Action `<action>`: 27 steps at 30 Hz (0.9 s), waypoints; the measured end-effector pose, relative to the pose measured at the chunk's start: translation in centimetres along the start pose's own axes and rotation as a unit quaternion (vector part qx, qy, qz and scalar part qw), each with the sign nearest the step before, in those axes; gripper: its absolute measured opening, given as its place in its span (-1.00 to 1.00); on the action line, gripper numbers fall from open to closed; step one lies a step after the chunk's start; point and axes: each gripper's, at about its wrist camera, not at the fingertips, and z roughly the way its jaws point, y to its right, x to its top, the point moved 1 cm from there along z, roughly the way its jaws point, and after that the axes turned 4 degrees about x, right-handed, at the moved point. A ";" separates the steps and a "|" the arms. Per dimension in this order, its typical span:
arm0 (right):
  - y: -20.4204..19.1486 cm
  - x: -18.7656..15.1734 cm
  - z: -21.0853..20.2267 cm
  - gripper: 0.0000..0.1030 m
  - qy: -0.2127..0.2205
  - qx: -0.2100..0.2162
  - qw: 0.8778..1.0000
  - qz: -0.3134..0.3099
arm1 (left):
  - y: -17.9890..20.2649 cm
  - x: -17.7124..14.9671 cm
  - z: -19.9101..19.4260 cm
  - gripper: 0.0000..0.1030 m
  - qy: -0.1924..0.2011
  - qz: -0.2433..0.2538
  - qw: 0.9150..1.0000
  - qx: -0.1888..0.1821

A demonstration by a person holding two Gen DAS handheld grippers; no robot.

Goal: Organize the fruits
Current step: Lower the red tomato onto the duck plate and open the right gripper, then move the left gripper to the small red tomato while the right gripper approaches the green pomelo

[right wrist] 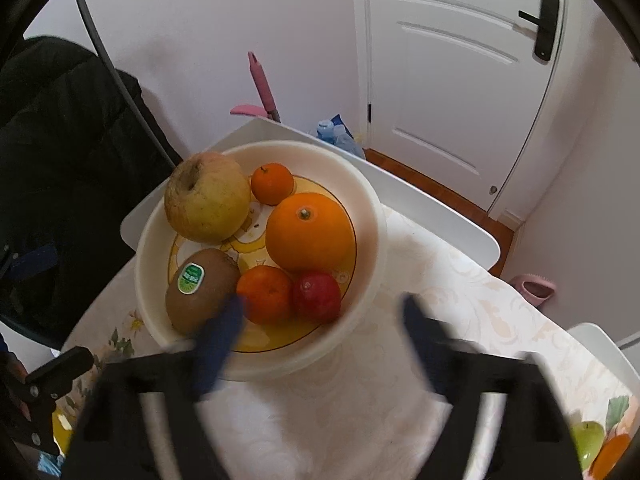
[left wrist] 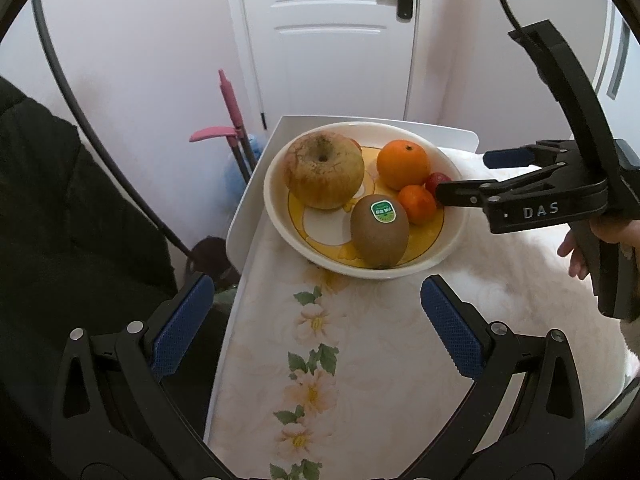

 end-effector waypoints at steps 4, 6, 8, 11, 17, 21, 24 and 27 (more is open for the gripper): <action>-0.2 -0.2 -0.6 0.85 -0.004 0.001 1.000 0.003 | -0.3 0.2 -0.3 1.00 -0.004 -0.002 1.000 0.000; -0.4 -0.4 -1.1 0.99 -0.001 0.002 1.000 0.004 | -0.5 0.5 -0.6 1.00 -0.004 -0.002 1.000 0.000; -0.7 -0.4 -1.5 0.99 0.006 -0.001 1.000 0.003 | -0.6 0.8 -1.0 1.00 -0.001 -0.001 1.000 0.002; -1.1 -0.2 -2.6 0.99 0.020 -0.005 1.000 0.004 | -0.9 1.3 -1.9 1.00 0.004 0.000 1.000 0.001; -2.2 0.1 -5.5 0.99 0.028 -0.005 0.999 0.016 | -1.6 2.6 -3.9 1.00 0.019 -0.001 1.000 -0.008; -3.2 -0.2 -7.8 0.99 0.033 -0.020 0.999 0.020 | -1.8 3.7 -5.1 1.00 0.031 0.002 0.999 -0.021; -3.8 -0.6 -9.5 1.00 0.036 -0.038 0.998 0.023 | -1.7 4.4 -6.1 1.00 0.043 0.012 0.999 -0.027; -4.0 -1.1 -10.9 1.00 0.039 -0.048 0.998 0.032 | -1.3 5.0 -6.9 1.00 0.055 0.024 0.997 -0.041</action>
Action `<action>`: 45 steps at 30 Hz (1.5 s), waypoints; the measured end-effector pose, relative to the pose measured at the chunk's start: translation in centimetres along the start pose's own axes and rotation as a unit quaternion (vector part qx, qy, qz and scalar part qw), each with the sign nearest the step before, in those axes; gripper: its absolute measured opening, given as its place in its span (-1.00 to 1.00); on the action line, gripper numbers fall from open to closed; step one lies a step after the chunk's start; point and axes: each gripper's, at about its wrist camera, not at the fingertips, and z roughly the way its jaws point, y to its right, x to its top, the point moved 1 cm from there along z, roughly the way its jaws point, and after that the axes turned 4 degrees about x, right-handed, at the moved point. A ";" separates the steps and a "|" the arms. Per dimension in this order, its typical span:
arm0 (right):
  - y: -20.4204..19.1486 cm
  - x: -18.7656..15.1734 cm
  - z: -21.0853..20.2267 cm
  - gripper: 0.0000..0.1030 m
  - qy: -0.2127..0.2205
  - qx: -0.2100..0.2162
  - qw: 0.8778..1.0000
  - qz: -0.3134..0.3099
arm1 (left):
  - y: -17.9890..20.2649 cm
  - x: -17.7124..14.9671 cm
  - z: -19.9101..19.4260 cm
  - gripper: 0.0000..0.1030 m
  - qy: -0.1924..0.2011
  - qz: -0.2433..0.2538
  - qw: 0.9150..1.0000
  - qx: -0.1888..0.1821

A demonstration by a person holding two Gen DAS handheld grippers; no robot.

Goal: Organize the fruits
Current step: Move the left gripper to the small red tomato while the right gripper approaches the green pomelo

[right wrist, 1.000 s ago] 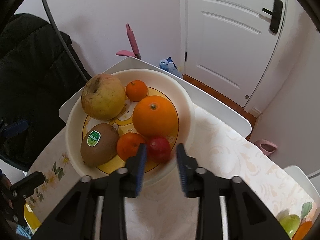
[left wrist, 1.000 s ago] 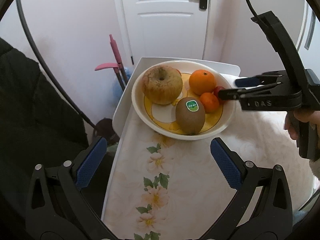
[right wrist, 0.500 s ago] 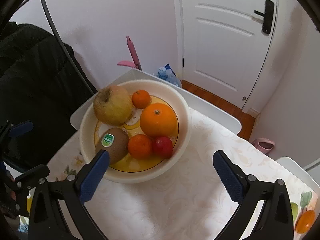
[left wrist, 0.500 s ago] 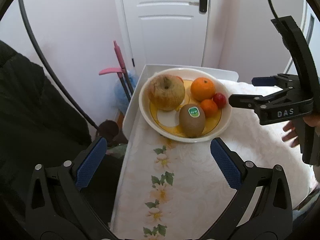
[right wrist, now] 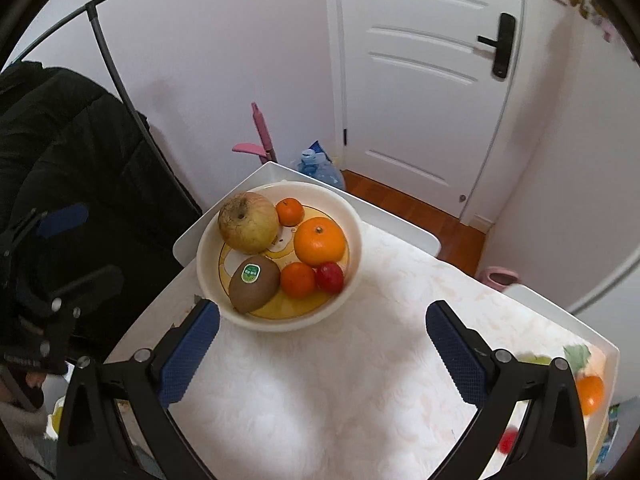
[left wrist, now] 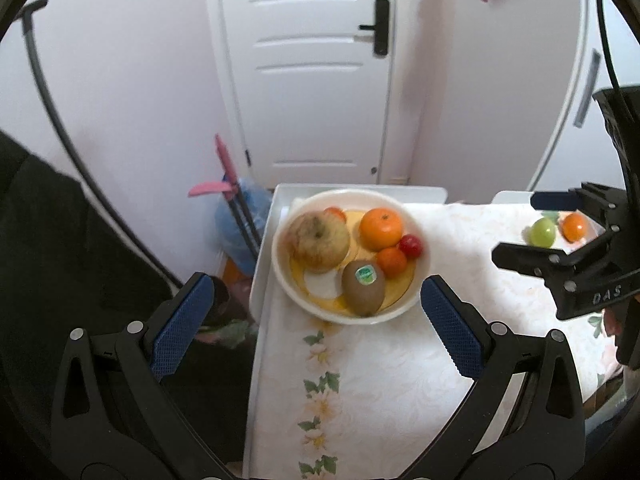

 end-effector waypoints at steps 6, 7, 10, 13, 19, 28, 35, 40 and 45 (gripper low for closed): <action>1.1 -1.7 -3.8 1.00 0.017 -0.043 0.998 0.040 | 1.3 1.6 -0.2 1.00 0.008 0.040 0.999 -0.019; 1.1 -1.9 -4.3 1.00 0.020 -0.052 0.997 0.044 | 1.7 1.9 -0.3 1.00 0.011 0.048 0.998 -0.027; 1.9 -2.8 -6.1 1.00 0.029 -0.079 0.994 0.063 | 2.9 2.5 -0.6 1.00 0.016 0.065 0.997 -0.044; 3.1 -4.0 -7.9 1.00 0.036 -0.099 0.991 0.086 | 4.8 3.0 -0.8 1.00 0.021 0.080 0.995 -0.061; 6.3 -6.9 -11.0 1.00 0.047 -0.131 0.983 0.122 | 10.2 3.1 -1.1 1.00 0.023 0.093 0.992 -0.087; 14.0 -12.5 -13.9 1.00 0.032 -0.129 0.980 0.150 | 19.8 1.9 -0.3 1.00 0.008 0.096 0.991 -0.094; 18.2 -16.5 -13.8 1.00 0.025 -0.122 0.985 0.121 | 27.2 -0.5 2.8 1.00 -0.002 0.117 0.986 -0.116; 21.0 -19.1 -13.1 1.00 0.029 -0.107 0.986 0.124 | 31.0 -2.5 5.6 1.00 -0.015 0.138 0.981 -0.138; 22.8 -21.1 -11.8 0.95 0.028 -0.100 0.986 0.134 | 33.6 -4.3 7.4 0.86 -0.029 0.170 0.973 -0.151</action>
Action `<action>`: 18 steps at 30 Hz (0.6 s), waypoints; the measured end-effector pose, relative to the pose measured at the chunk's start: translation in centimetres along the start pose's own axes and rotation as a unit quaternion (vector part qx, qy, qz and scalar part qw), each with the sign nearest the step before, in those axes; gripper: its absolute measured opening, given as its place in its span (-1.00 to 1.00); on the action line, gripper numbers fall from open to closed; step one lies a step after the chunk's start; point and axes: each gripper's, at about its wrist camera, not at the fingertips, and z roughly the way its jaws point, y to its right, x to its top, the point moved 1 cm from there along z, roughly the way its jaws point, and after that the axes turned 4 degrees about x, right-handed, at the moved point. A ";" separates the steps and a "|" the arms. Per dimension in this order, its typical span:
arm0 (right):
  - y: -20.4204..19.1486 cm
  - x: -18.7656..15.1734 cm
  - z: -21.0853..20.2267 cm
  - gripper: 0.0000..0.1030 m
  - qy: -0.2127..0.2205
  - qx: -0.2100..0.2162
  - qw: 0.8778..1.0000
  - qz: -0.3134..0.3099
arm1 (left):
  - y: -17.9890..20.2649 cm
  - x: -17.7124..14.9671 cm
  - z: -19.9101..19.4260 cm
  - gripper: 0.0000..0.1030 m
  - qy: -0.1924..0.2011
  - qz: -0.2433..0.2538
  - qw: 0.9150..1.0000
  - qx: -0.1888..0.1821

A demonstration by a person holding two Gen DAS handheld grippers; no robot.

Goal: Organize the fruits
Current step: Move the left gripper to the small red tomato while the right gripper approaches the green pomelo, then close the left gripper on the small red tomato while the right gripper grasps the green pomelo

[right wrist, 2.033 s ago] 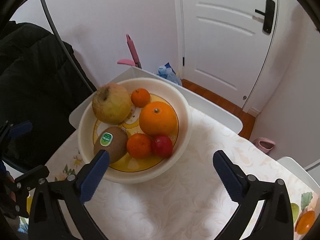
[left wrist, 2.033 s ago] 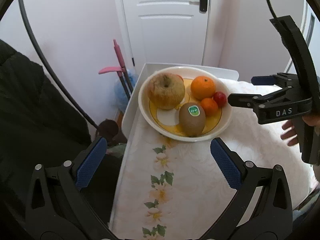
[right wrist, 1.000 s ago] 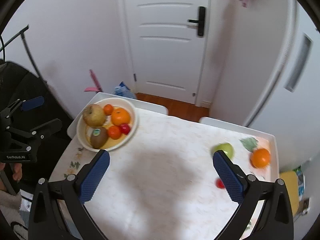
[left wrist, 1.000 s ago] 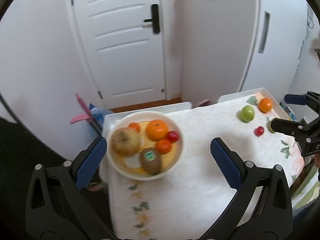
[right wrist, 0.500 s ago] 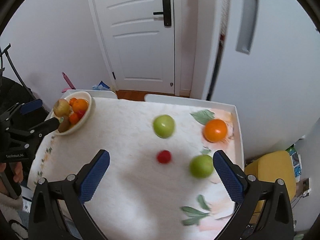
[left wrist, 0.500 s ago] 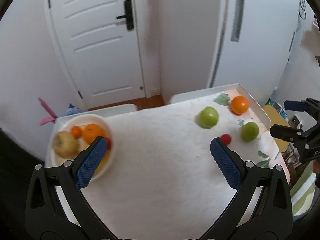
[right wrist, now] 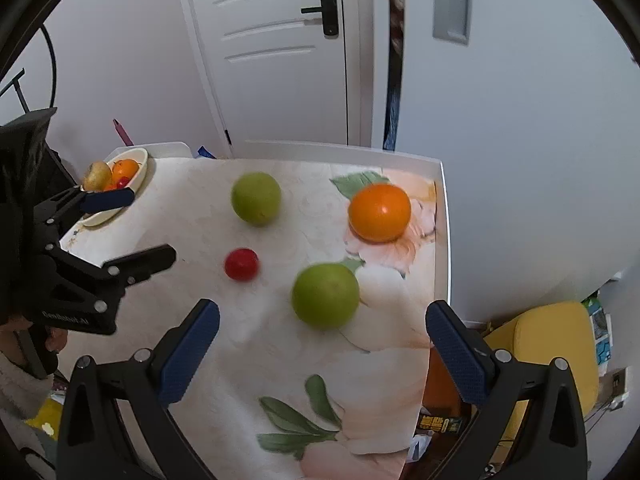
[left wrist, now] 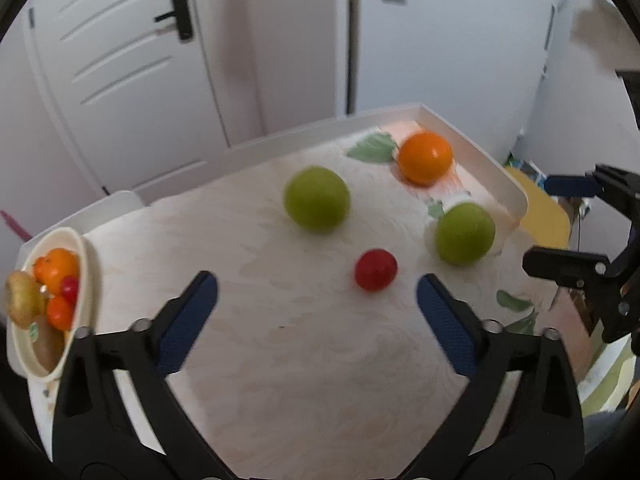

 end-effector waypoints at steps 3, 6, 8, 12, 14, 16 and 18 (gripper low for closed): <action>0.7 -0.6 0.8 0.93 -0.004 0.005 1.000 0.005 | 0.9 -0.4 1.6 0.75 -0.012 0.015 1.000 -0.006; 1.0 -1.2 1.6 0.89 -0.006 0.009 1.000 0.006 | 1.8 -0.6 2.7 0.64 -0.014 0.023 1.000 -0.012; 1.1 -1.5 2.2 0.80 -0.007 0.013 1.000 0.006 | 2.1 -0.6 3.2 0.56 -0.016 0.027 0.999 -0.016; 1.4 -2.0 3.0 0.77 -0.010 0.020 1.000 0.010 | 2.7 -0.6 4.2 0.38 -0.022 0.038 0.999 -0.021; 1.5 -2.1 3.2 0.69 -0.012 0.023 1.000 0.013 | 3.0 -0.6 4.6 0.34 -0.023 0.039 0.999 -0.026; 1.6 -2.2 3.6 0.63 -0.015 0.025 1.000 0.012 | 3.2 -0.5 4.9 0.24 -0.023 0.041 0.998 -0.030; 1.6 -2.1 3.9 0.56 -0.017 0.026 0.999 0.010 | 3.3 -0.6 5.1 0.19 -0.026 0.044 0.998 -0.034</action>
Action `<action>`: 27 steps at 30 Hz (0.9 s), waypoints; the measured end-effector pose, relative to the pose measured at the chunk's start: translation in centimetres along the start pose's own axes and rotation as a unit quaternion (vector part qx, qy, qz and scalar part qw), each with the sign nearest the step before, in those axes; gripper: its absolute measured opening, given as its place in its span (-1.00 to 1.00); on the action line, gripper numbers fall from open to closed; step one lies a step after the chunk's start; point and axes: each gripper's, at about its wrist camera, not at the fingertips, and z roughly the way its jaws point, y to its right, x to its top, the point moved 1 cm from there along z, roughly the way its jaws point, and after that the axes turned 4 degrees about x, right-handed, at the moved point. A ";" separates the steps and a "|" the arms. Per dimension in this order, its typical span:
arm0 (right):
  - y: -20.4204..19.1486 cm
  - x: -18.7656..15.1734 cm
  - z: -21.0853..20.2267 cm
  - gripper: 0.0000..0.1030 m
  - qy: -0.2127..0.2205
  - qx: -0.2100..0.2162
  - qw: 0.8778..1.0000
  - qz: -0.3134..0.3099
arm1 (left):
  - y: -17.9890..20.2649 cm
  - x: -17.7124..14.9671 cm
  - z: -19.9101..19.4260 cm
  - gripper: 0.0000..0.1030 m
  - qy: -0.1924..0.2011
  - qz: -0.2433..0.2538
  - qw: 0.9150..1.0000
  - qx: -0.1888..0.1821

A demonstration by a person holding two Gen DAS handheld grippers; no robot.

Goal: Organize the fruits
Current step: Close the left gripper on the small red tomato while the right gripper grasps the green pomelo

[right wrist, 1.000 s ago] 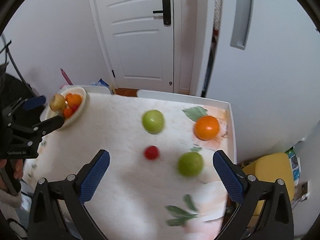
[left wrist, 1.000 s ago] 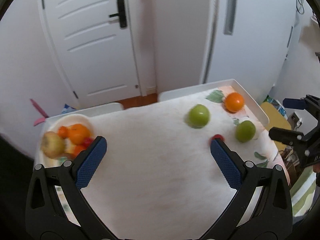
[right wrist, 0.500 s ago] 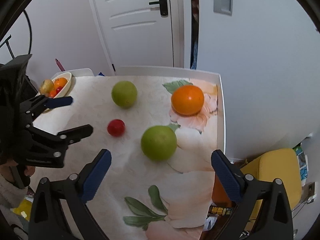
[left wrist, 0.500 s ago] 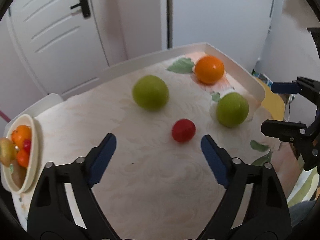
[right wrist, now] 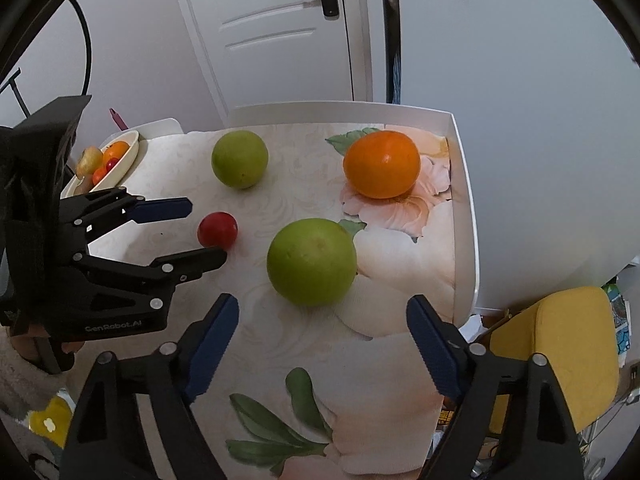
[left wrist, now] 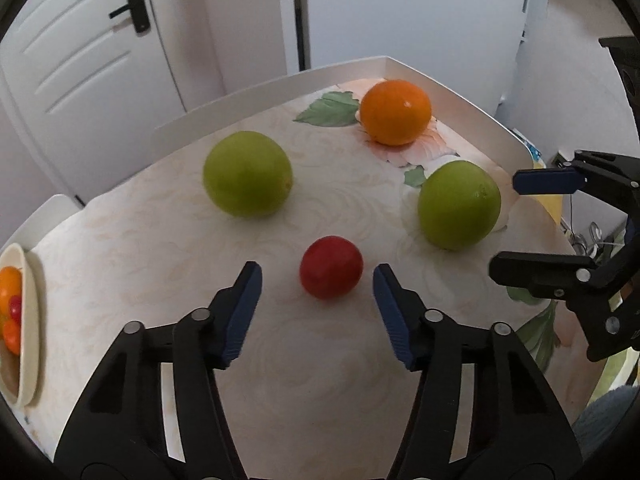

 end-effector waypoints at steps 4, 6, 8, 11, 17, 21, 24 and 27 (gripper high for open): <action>0.0 0.1 0.7 0.48 -0.004 0.002 1.000 -0.004 | 0.1 -0.1 0.5 0.04 -0.006 -0.003 1.000 -0.002; -0.2 0.2 0.9 0.47 -0.005 0.004 1.000 -0.006 | -0.1 -0.2 0.5 -0.16 -0.007 -0.007 1.000 -0.007; -0.3 0.3 1.2 0.46 -0.006 0.006 1.000 -0.009 | -0.1 -0.2 0.4 -0.28 -0.007 -0.006 1.000 0.003; -0.3 0.4 1.7 0.42 -0.008 0.013 1.000 -0.008 | -0.2 -0.2 0.4 -0.28 -0.008 -0.001 1.000 0.011; -0.1 0.6 2.2 0.30 -0.011 0.016 1.000 -0.009 | -0.5 -0.3 0.4 -0.28 -0.010 -0.007 1.000 0.015; -0.2 0.8 2.4 0.27 -0.011 0.013 1.000 -0.019 | -0.6 -0.4 0.3 -0.28 -0.012 -0.012 1.000 0.017; -0.2 0.9 2.5 0.27 -0.008 0.017 1.000 -0.024 | -0.6 -0.6 0.2 -0.28 -0.012 -0.016 1.000 0.019; -0.3 1.2 2.7 0.26 -0.004 0.020 0.999 -0.028 | -0.7 -0.8 0.1 -0.28 -0.013 -0.019 1.000 0.021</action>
